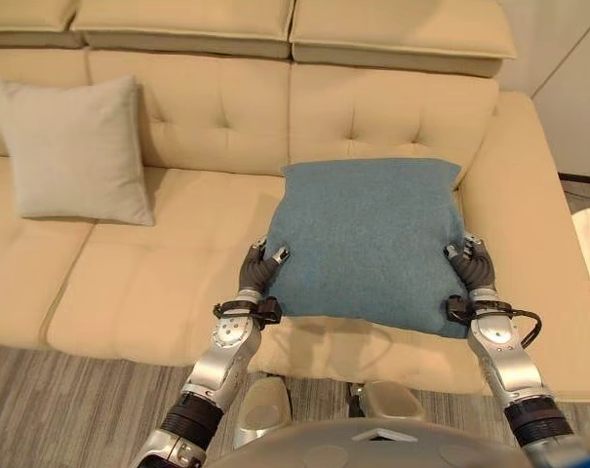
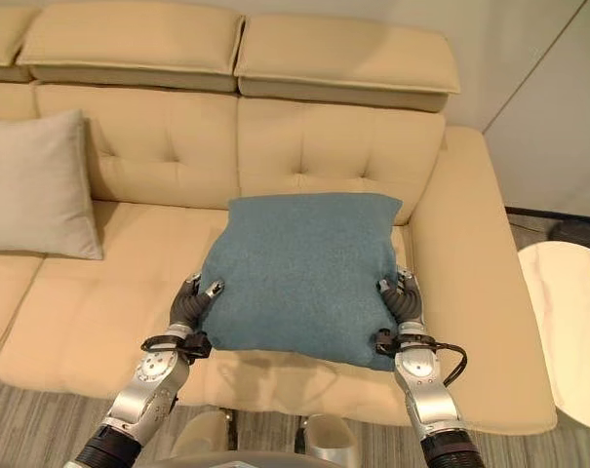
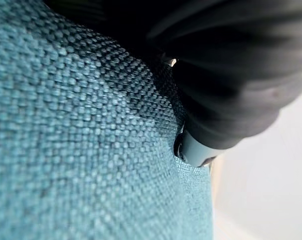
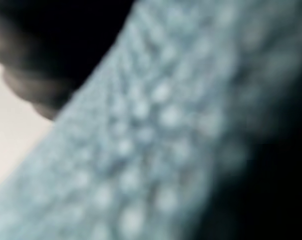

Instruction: Pick up all the scattered cushions and arrange them neatly on the sofa.

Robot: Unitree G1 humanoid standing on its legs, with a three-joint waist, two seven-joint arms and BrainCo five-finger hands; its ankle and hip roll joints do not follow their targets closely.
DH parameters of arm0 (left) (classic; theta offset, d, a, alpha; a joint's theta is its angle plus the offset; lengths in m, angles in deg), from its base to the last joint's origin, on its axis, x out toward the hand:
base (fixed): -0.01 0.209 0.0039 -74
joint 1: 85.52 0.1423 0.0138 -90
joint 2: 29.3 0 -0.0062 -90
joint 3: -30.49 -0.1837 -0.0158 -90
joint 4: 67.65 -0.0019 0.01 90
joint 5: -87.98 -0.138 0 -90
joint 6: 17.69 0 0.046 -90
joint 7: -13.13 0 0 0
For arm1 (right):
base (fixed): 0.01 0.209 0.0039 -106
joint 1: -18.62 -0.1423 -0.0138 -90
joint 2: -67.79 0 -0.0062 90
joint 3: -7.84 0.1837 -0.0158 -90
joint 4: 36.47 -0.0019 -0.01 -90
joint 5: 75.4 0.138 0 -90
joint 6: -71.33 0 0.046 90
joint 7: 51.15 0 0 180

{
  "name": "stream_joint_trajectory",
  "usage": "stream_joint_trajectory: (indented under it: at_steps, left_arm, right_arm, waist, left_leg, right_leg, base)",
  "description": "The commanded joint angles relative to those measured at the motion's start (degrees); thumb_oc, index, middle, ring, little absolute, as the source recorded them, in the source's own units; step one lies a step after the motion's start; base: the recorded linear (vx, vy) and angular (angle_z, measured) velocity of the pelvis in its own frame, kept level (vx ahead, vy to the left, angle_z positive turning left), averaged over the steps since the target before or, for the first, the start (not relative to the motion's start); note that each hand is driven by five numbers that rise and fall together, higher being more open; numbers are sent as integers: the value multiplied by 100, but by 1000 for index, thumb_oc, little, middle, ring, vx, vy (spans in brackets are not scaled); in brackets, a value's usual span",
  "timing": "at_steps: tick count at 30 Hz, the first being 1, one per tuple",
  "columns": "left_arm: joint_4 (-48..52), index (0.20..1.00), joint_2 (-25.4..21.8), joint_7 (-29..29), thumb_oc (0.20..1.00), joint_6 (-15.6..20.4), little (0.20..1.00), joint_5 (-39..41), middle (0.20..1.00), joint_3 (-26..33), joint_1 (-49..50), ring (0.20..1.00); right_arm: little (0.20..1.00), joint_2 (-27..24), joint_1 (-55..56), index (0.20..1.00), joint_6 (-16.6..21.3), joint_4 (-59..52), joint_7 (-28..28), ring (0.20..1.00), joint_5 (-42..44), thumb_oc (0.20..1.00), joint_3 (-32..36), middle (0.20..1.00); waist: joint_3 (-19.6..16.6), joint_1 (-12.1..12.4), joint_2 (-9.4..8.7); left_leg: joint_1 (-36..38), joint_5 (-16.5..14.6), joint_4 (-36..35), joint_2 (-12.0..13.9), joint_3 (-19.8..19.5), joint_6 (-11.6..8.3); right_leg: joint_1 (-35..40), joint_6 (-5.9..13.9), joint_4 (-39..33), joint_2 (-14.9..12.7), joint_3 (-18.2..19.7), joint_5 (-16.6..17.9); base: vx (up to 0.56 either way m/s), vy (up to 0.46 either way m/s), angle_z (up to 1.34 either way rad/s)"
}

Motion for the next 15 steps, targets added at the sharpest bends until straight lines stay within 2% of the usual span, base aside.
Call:
stream_joint_trajectory:
  at_steps: [1,9,13,15]
  left_arm:
    - [947,200,67,-159,200,532,200,-214,200,30,-326,200]
    - [904,200,-95,79,200,590,200,-708,200,78,-763,200]
    - [997,200,-107,352,200,732,200,-974,200,52,-1140,200]
    - [928,200,-101,628,200,825,200,-1211,200,-38,-1690,200]
  right_arm:
    - [200,-17,-400,200,526,-535,-85,200,-310,200,-45,200]
    - [200,-88,-798,200,490,-540,43,200,-572,200,-151,200]
    - [200,-130,-1206,200,563,-634,261,200,-754,200,-225,200]
    - [200,-143,-1720,200,646,-622,547,200,-915,200,-332,200]
  waist:
    - [-453,150,-25]
    - [-421,137,12]
    - [-288,112,85]
    - [-149,121,133]
  left_leg:
    - [-212,-768,680,-167,209,-80]
    - [-212,-858,480,-278,434,81]
    - [-434,-851,477,-326,452,129]
    - [-713,-799,469,-356,441,155]
  right_leg:
    - [34,321,312,-94,-80,-619]
    - [-201,465,322,-225,117,-564]
    - [-507,491,391,-292,158,-510]
    - [-850,506,477,-322,188,-432]
  base:
    - [110,83,-14]
    - [35,70,-17]
    - [-78,46,-8]
    - [-175,36,-3]
